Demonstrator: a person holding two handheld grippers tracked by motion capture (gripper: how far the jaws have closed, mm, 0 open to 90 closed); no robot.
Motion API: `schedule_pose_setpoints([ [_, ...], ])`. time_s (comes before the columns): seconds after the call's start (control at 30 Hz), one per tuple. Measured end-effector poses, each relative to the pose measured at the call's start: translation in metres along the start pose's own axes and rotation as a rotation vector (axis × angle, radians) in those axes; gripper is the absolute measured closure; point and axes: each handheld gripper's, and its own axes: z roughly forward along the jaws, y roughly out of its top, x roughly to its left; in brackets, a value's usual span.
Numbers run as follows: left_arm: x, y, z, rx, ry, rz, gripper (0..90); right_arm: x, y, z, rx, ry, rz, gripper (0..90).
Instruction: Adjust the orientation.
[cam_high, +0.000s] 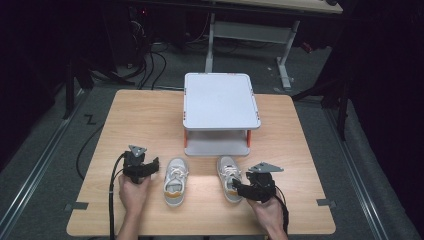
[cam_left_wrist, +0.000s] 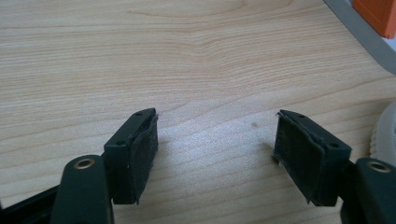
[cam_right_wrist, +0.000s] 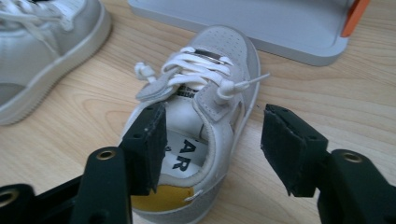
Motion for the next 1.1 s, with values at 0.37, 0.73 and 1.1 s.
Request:
schedule_pose_setpoints([
  [0.37, -0.001, 0.000, 0.000, 0.002, 0.002, 0.012, 30.5, -0.028, -0.012, -0.026, -0.161, 0.065, 0.025, 38.4],
  [0.73, -0.001, 0.000, 0.000, 0.002, 0.002, 0.013, 30.5, -0.056, -0.013, -0.040, -0.213, 0.015, 0.041, 39.8],
  [1.1, -0.001, 0.000, 0.000, 0.001, -0.004, 0.018, 32.6, -0.082, -0.013, -0.041, -0.228, -0.036, 0.061, 40.3],
])
